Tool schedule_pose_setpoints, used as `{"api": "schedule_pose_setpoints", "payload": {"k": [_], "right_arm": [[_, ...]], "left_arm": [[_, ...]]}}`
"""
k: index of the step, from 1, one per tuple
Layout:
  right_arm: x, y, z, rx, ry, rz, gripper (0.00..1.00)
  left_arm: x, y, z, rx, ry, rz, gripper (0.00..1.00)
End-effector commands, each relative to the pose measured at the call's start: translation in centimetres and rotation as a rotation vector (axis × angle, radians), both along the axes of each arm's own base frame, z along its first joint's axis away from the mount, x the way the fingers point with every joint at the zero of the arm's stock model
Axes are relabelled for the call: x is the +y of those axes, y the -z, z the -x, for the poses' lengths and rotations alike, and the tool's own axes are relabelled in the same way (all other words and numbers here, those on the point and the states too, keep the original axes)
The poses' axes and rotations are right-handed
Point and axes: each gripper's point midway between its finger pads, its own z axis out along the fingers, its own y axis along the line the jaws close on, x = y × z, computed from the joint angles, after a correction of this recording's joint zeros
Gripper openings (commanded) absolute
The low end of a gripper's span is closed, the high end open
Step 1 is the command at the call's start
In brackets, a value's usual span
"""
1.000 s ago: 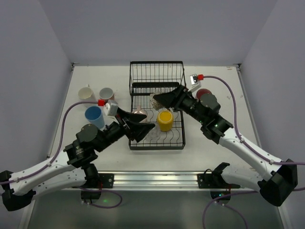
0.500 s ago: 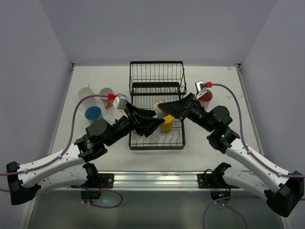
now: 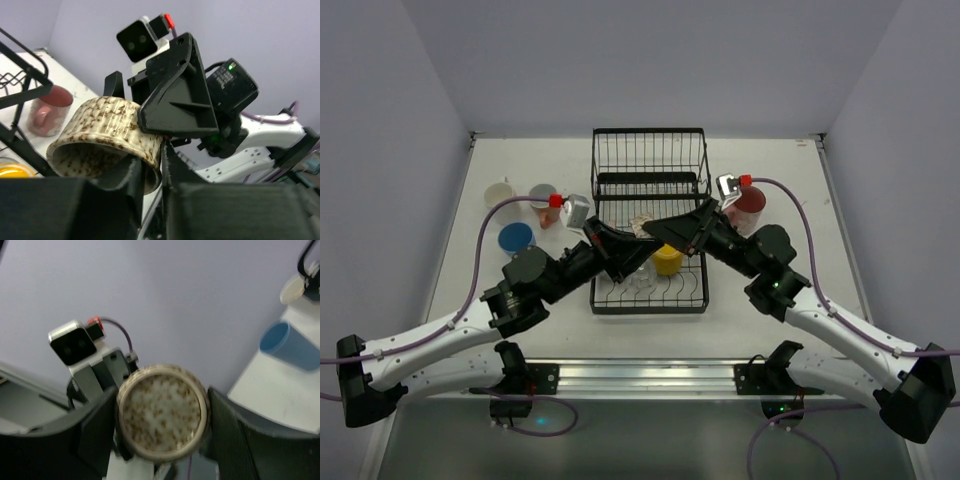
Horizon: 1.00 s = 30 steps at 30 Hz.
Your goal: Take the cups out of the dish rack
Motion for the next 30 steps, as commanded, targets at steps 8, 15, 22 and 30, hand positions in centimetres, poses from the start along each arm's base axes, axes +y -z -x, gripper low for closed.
{"api": "schedule_pose_setpoints", "payload": {"k": [8,15,22,30], "right_arm": [[0.1,-2.1,1.8,-0.062,-0.040,-0.053,0.87],[-2.1,-2.1,1.4,-0.136,0.093,0.079,0.99],[-6.6,-0.7,0.7,-0.195,0.296,0.310,0.99],[-8.3,1.2,1.3,-0.232,0.320,0.441,0.99]], "left_arm": [[2.1,-0.5,0.2,-0.038,-0.052,-0.045,0.00],[9.8,10.5,-2.0,0.290,-0.390,-0.474,0.00],[16.6,17.4,-0.7,0.537,-0.615,-0.802,0.00],[19.3,18.7,-3.5,0.585,-0.763,-0.894,0.00]]}}
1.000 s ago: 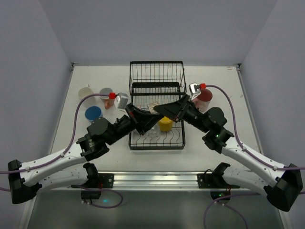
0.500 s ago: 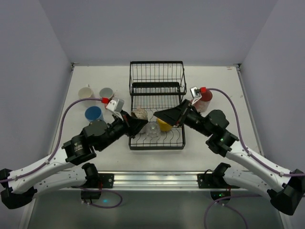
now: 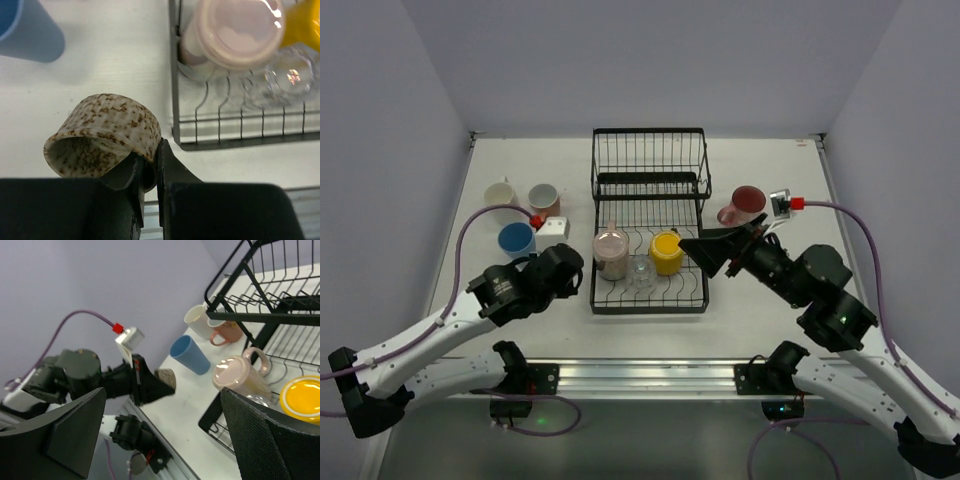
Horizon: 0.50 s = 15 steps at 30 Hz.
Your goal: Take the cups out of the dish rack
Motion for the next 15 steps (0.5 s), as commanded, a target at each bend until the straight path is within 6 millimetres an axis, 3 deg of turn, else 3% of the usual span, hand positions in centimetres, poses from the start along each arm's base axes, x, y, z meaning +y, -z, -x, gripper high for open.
{"api": "schedule_pose_setpoints", "payload": {"k": [1,5,7,9,15], "right_arm": [[-0.3,2.1,-0.5,-0.003,0.022,0.148,0.99],[0.7,3.5,0.0,-0.016,-0.049,0.214,0.99],[0.9,4.2,0.0,-0.015,-0.066,0.247,0.99],[1.0,4.8,0.0,-0.010,-0.074,0.278,0.99],[2.2,8.5,0.0,0.019,-0.139,0.402,0.99]], "left_arm": [[0.7,-1.7,-3.4,-0.056,-0.088,0.046,0.00],[2.1,-0.3,-6.2,-0.011,-0.137,0.083,0.00],[1.8,0.5,-7.2,0.012,-0.129,0.102,0.00],[2.3,2.6,-8.1,0.060,-0.147,0.076,0.00],[2.5,9.2,-7.5,0.219,-0.150,0.014,0.00]]}}
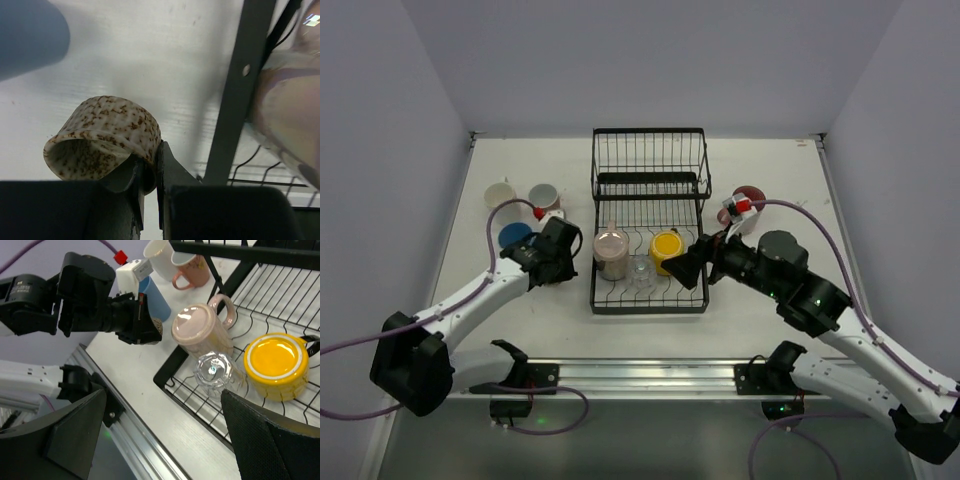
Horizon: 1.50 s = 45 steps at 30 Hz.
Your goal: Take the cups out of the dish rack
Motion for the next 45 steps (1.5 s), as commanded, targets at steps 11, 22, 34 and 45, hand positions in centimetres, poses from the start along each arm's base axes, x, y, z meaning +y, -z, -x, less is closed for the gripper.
{"api": "schedule_pose_setpoints", "payload": {"k": [11,22,34,45], "right_arm": [[3.1,5.8,-0.4,0.007,-0.025,0.233,0.99],[4.1,7.9,-0.4,0.038,-0.007,0.273,0.99],[2.3,6.0,-0.5,-0.009,0.062,0.195,0.99],[2.4,5.3,-0.5,-0.002,0.066,0.181,0.99]], "left_arm": [[-0.5,5.9,0.2,0.138,0.047,-0.026,0.13],[-0.2,4.9,0.3,0.080,0.047,-0.005,0.51],[-4.9,-10.6,0.1,-0.364,0.239,0.320,1.00],[-11.1,-11.6,-1.5,-0.360,0.352,0.233,1.00]]}}
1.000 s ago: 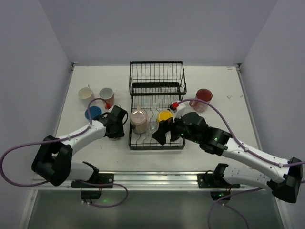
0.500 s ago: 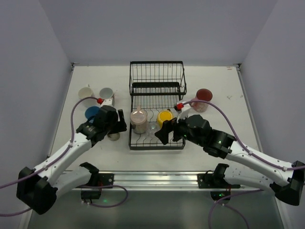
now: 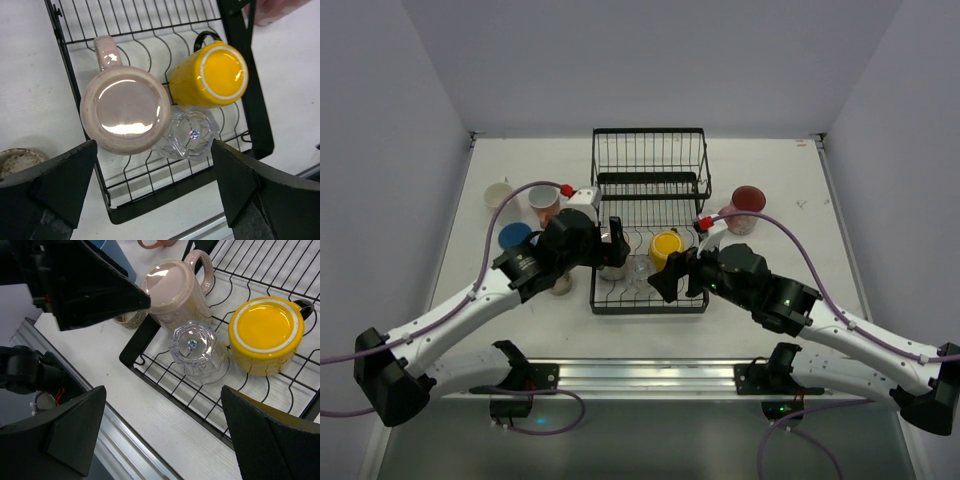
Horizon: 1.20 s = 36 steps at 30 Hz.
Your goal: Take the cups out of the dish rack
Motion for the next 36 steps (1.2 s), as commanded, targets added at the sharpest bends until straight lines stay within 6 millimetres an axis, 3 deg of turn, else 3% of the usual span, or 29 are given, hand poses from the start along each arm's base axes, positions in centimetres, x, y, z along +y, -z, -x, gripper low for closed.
{"api": "schedule_pose_setpoints", "payload": {"k": [1,7,16,24,36], "right_arm": [[0.1,-1.5,-0.6,-0.030,0.033,-0.043,0.99],[0.1,-1.2,-0.7,-0.031,0.032,-0.043,0.99],[0.6,-1.2,-0.4,-0.031,0.006,-0.057,0.99],[1.0,-0.9,-0.1,-0.032,-0.020,-0.063,0.99],[1.8,-0.5,0.1,-0.025,-0.050,-0.078,0.99]], "left_arm": [[0.3,-0.5,-1.7,-0.047,-0.044,-0.060,1.00],[1.2,0.4,-2.9,-0.058,-0.114,-0.136,1.00],[-0.8,3.7,-3.3,0.001,-0.045,-0.159,1.00],[-0.5,5.7,-4.4,0.019,-0.070,-0.248,1.00],[-0.8,6.5,-6.3,-0.025,-0.110,-0.273,1.00]]}}
